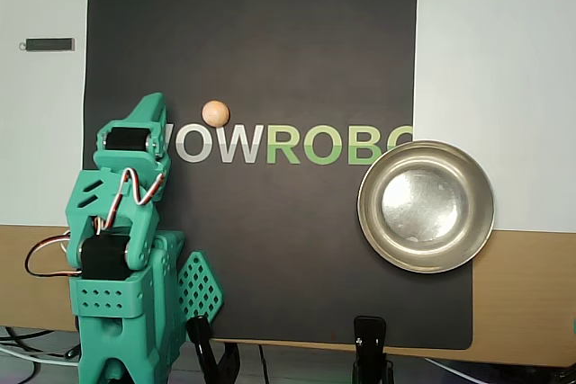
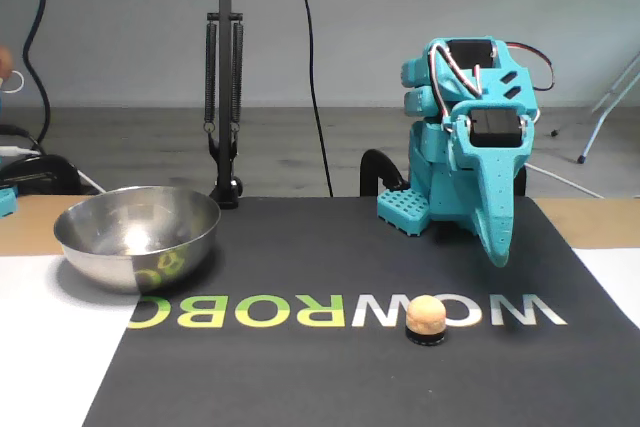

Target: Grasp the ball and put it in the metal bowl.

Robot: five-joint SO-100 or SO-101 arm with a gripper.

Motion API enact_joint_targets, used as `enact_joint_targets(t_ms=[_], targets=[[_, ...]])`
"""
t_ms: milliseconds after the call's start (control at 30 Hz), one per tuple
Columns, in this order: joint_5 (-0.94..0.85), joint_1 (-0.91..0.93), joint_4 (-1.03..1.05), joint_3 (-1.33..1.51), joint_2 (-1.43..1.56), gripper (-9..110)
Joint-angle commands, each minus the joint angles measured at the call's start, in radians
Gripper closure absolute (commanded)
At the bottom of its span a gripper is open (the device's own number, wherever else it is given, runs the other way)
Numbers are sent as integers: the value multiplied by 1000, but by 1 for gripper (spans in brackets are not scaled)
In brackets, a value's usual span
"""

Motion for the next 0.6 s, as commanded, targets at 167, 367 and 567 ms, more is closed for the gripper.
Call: enact_joint_targets(t_ms=[167,367,567], targets=[[5,0,6,32,58,97],[-2,-2,9,31,57,97],[-3,2,20,-15,43,97]])
